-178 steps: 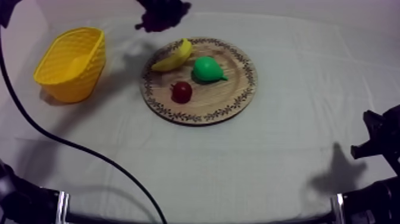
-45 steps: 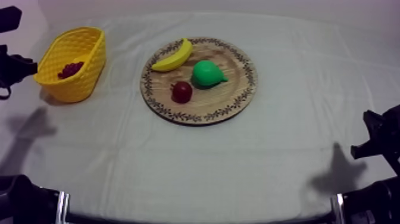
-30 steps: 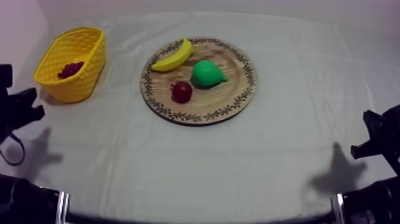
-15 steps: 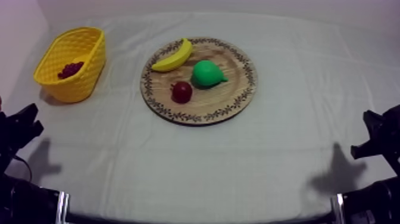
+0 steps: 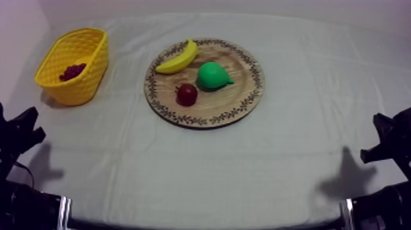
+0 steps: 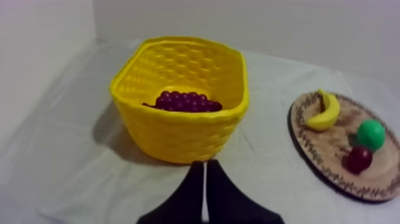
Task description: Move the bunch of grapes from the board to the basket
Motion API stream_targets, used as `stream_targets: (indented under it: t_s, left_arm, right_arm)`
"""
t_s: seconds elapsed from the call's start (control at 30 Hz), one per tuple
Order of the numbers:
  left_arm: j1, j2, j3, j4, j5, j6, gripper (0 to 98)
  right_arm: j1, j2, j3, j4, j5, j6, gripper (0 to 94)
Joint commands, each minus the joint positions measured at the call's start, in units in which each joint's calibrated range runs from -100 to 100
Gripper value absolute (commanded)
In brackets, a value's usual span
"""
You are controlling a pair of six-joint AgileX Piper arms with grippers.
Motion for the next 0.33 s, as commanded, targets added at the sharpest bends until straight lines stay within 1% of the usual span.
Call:
stream_targets:
  t_s: [0.0,0.3]
  left_arm:
    - [-0.38,0.03,0.25,0.19,-0.89,5.71,0.0]
    - [-0.72,0.12,0.55,0.43,-1.65,5.50,0.0]
  right_arm:
    - [-0.03,0.00,0.00,0.01,-0.02,0.07,0.3]
    - [-0.03,0.00,0.00,0.01,-0.02,0.09,0.3]
